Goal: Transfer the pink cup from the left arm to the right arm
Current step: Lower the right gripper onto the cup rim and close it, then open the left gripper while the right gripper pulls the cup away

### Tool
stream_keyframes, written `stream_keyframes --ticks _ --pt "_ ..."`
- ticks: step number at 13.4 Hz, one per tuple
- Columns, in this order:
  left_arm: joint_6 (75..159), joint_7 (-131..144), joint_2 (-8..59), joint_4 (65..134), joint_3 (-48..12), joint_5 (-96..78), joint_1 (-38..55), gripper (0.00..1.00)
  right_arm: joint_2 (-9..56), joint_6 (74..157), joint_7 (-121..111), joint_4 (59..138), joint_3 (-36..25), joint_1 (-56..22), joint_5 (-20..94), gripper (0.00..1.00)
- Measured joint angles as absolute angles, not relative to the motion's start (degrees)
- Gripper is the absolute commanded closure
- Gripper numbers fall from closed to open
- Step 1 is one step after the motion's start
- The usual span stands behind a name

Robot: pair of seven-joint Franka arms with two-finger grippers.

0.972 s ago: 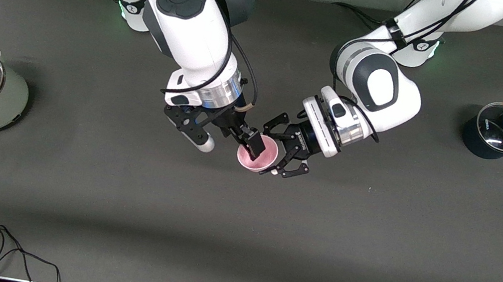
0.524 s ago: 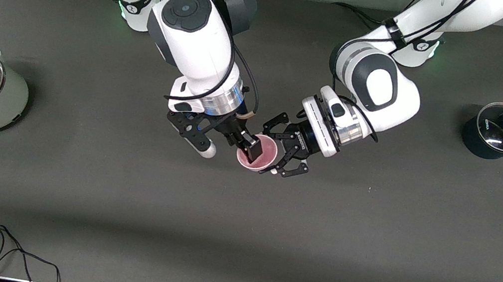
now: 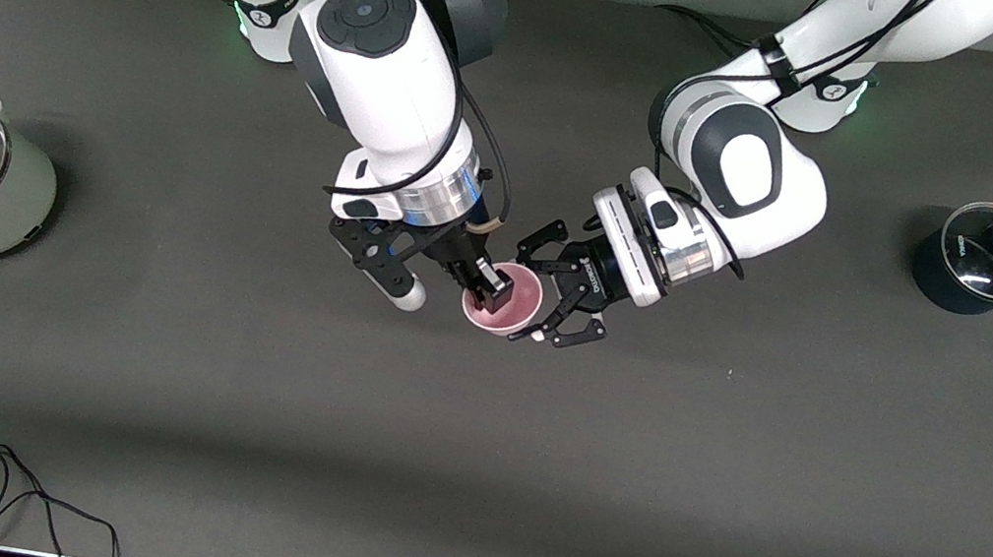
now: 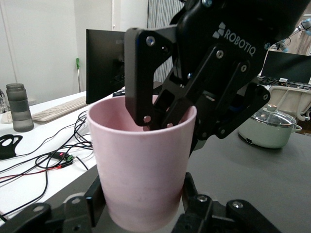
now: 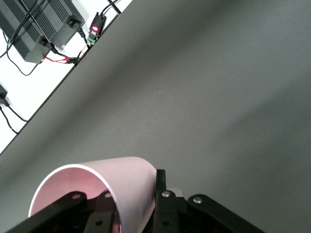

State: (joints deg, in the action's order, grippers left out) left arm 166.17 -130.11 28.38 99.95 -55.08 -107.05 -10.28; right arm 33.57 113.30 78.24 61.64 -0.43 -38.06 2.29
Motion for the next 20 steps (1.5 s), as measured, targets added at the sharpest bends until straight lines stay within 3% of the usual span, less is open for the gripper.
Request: stream_keyframes --ticks 3,5,6,8,10,20 --pt "166.16 -130.13 28.38 99.89 -55.09 -107.05 -10.27 0.52 33.57 113.25 78.39 61.55 -0.43 -38.03 2.3 1.0" --pt "166.15 -130.13 28.38 99.8 -55.1 -107.05 -10.27 0.35 33.56 113.21 78.39 61.46 -0.43 -38.0 2.3 1.0" --pt "166.15 -130.13 28.38 99.77 -55.11 -107.05 -10.26 0.33 33.54 113.18 78.39 61.43 -0.44 -37.99 2.31 1.0" --pt "166.12 -130.13 28.38 99.72 -55.12 -107.09 -10.25 0.11 33.51 113.11 78.39 61.39 -0.44 -37.99 2.32 1.0" --pt "166.2 -129.89 28.38 99.53 -55.11 -107.28 -10.3 0.01 33.45 113.04 78.66 61.34 -0.57 -37.97 2.33 1.0" --pt "166.5 -128.37 28.72 99.82 -54.37 -107.49 -11.42 0.01 32.36 110.56 73.98 60.55 -1.58 -36.32 2.26 1.0"
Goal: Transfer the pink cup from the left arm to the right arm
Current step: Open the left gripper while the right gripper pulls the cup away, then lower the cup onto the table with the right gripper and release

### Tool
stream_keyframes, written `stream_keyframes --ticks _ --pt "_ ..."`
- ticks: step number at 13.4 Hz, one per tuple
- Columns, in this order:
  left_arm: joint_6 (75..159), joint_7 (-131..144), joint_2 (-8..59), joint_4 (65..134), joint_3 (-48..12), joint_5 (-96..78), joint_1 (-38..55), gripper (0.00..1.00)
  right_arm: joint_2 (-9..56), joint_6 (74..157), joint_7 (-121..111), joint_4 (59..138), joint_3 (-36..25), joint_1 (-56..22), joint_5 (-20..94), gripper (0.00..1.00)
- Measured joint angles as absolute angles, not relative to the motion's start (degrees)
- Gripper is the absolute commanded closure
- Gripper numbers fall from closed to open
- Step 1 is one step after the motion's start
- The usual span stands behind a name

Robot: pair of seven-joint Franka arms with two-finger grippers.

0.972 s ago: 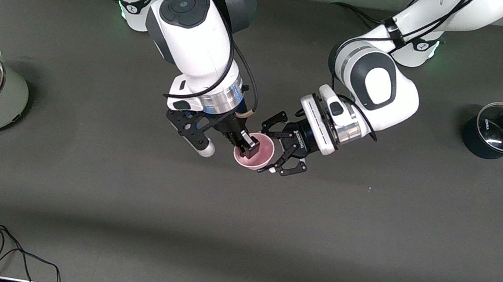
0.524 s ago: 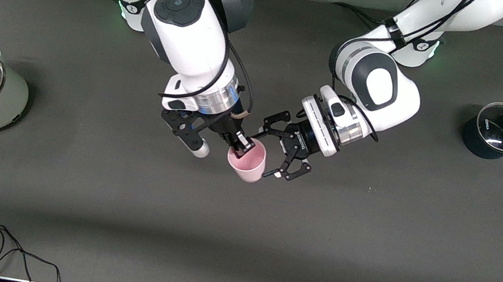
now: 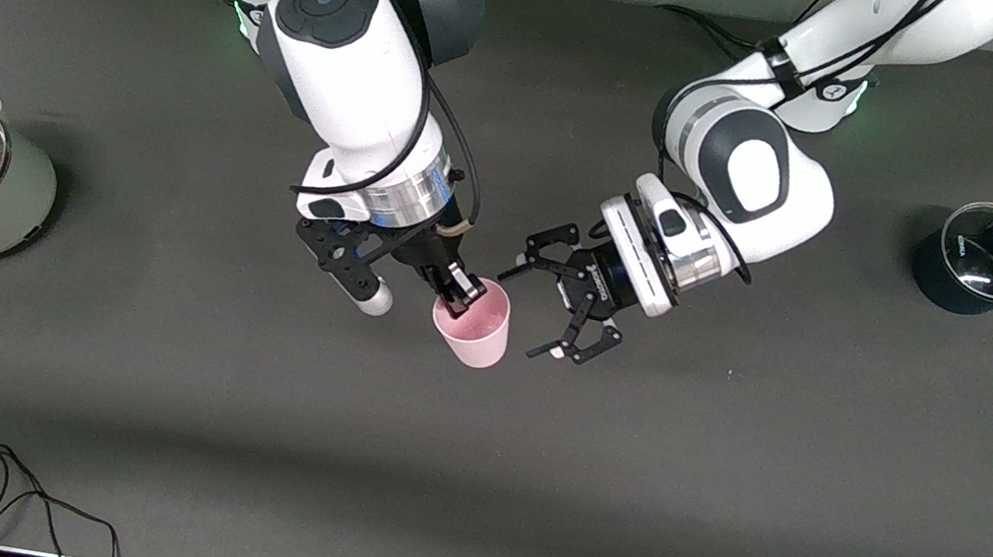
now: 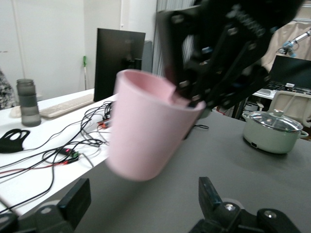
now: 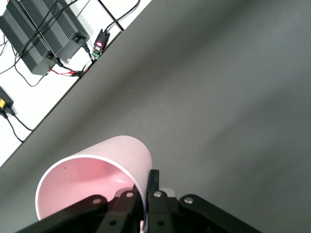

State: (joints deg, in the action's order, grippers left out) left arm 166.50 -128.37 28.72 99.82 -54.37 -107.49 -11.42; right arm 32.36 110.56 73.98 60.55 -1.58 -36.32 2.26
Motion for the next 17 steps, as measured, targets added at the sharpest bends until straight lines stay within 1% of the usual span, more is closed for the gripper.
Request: stream_keyframes --ticks 2,4,6,8,10,12,14,17 --pt "165.83 -128.34 29.82 100.3 -53.91 -107.41 -13.92 0.01 30.59 104.62 65.73 60.53 -1.76 -33.64 2.54 1.0" --pt "162.81 -128.36 30.81 101.43 -53.79 -107.08 -17.92 0.01 28.54 99.06 55.81 60.54 -1.83 -28.77 3.99 1.0" --pt "157.25 -128.36 30.99 104.23 -53.73 -106.12 -23.24 0.01 26.92 93.4 45.12 60.94 -1.84 -23.28 5.4 1.0" --pt "148.55 -128.36 31.01 108.52 -53.67 -103.42 -29.49 0.01 24.54 90.83 34.26 64.32 -1.83 -18.25 6.14 1.0" --pt "140.88 -127.89 31.12 112.83 -53.54 -98.16 -35.49 0.01 21.42 90.77 25.08 70.68 -1.89 -14.24 6.26 1.0" --pt "133.83 -121.92 31.29 115.27 -53.45 -88.11 -40.85 0.0 19.14 90.97 17.15 76.27 -2.76 -11.69 6.27 1.0" --pt "127.64 -111.25 31.37 115.57 -53.46 -75.25 -45.88 0.0 18.0 92.46 10.95 80.68 -5.4 -11.15 6.28 1.0" --pt "118.61 -97.6 31.31 114.3 -53.52 -58.62 -52.7 0.0 17.72 97.79 4.8 87.09 -8.44 -11.1 6.29 1.0"
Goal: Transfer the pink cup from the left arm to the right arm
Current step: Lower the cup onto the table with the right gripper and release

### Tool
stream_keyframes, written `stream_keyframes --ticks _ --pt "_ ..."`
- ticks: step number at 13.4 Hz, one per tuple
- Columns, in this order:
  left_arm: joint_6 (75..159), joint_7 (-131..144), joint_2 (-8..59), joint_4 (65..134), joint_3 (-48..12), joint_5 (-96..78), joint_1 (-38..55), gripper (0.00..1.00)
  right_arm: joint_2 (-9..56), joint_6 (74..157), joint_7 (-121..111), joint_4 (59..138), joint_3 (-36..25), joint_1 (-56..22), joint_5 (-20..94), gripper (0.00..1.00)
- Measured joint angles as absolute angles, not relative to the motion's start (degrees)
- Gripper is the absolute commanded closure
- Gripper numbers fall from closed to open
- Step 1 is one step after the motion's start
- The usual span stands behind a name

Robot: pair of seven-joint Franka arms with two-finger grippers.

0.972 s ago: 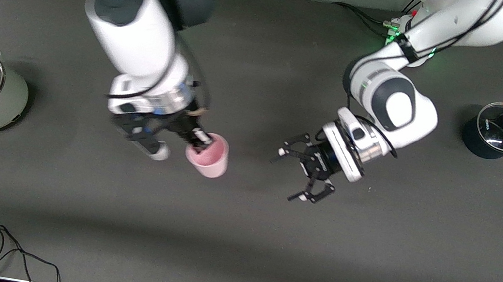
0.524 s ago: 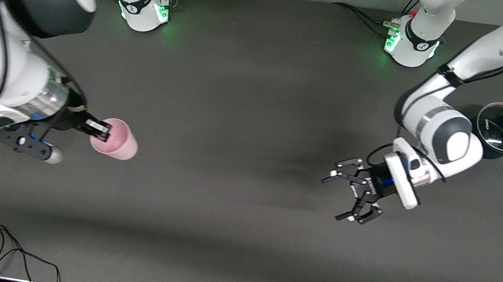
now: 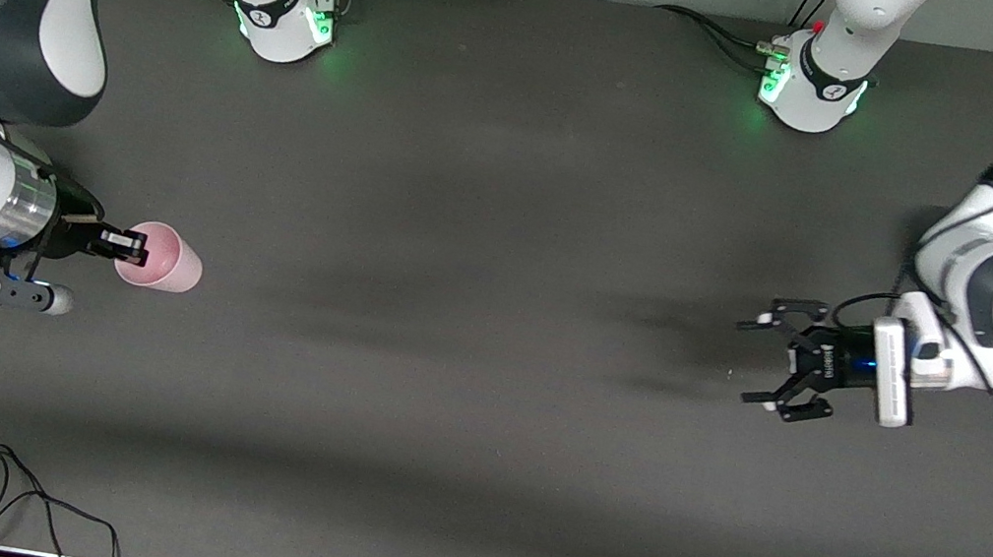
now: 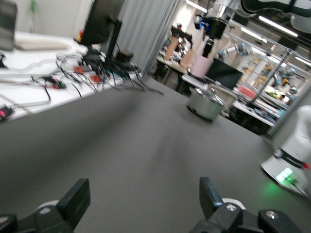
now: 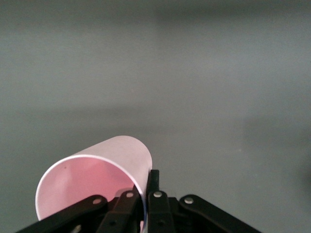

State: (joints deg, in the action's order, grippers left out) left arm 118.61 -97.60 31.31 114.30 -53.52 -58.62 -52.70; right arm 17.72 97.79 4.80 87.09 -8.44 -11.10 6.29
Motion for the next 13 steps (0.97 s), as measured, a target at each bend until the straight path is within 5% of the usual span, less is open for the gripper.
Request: stream_keyframes --ticks 8,13 --pt "89.82 -59.85 30.23 91.74 -54.42 -21.59 -56.92 0.0 15.04 120.61 -6.94 108.82 -14.09 -11.07 8.97 1.0" --pt "79.78 -58.31 29.81 80.59 -55.16 -6.67 -56.04 0.0 15.3 139.06 -10.55 122.08 -14.95 -11.21 10.94 1.0"
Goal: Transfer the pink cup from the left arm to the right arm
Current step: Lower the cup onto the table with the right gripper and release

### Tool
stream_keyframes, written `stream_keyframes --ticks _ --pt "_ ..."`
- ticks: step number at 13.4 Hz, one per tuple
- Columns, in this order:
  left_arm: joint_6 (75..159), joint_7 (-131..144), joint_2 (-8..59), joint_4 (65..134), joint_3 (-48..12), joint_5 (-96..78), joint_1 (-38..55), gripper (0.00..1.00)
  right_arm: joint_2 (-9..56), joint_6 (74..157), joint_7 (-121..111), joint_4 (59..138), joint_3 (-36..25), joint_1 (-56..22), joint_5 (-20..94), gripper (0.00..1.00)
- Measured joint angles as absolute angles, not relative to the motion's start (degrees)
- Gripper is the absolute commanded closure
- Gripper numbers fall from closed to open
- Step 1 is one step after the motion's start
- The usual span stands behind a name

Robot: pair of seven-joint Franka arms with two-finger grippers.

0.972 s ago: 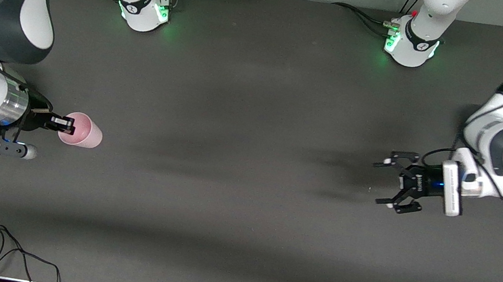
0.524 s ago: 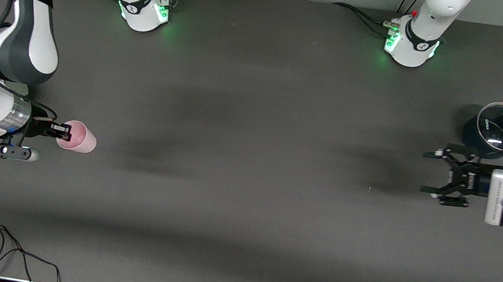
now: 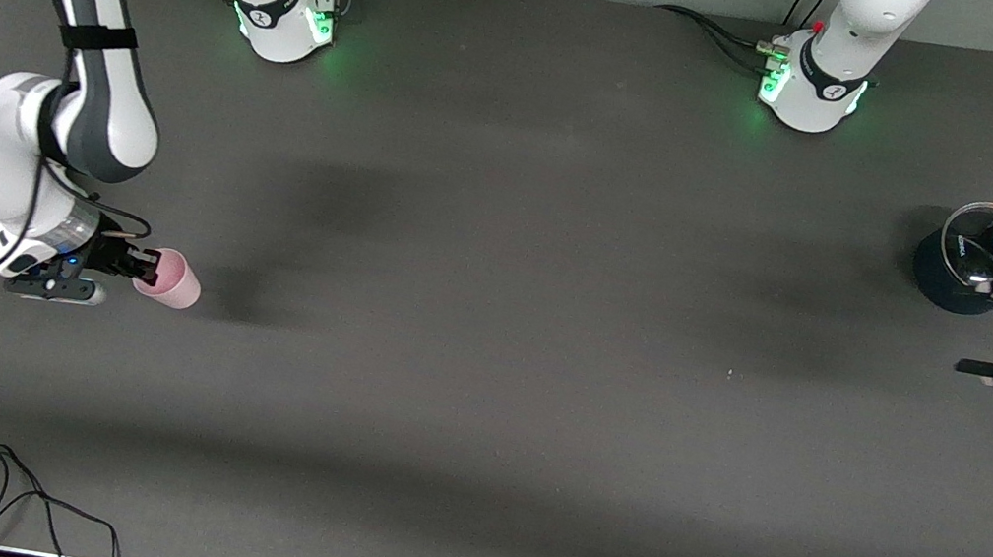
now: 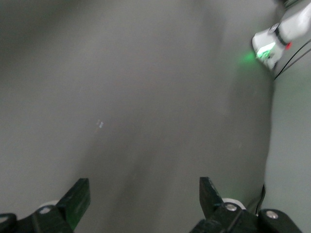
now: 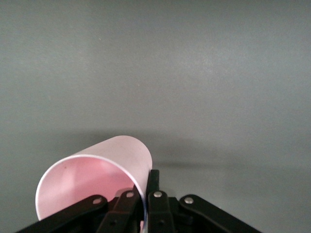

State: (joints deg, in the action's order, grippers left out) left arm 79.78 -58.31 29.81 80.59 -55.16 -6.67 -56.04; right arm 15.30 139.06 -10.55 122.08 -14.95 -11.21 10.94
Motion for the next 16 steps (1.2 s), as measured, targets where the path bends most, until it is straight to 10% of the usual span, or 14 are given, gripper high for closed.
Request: stream_keyframes --ticks 5,6,7,9,16 --pt "72.7 -43.58 25.93 76.54 -55.52 2.63 -55.41 0.0 17.91 148.8 -10.62 126.7 -14.63 -12.96 12.02 1.0" --pt "72.43 -40.4 24.61 76.5 -55.58 3.74 -55.38 0.0 18.61 149.37 -10.62 126.7 -14.59 -13.19 12.11 0.91" --pt "72.43 -37.52 23.26 76.47 -55.62 4.69 -55.28 0.0 19.07 149.66 -10.62 126.68 -14.54 -13.24 12.14 0.52" --pt "72.49 -31.67 20.08 76.47 -55.69 5.44 -55.08 0.0 19.23 149.7 -10.62 126.65 -14.55 -13.23 12.23 0.22" --pt "77.85 -10.78 12.01 79.85 -55.79 6.23 -51.86 0.0 14.92 144.22 -10.54 125.5 -14.64 -13.23 13.19 0.0"
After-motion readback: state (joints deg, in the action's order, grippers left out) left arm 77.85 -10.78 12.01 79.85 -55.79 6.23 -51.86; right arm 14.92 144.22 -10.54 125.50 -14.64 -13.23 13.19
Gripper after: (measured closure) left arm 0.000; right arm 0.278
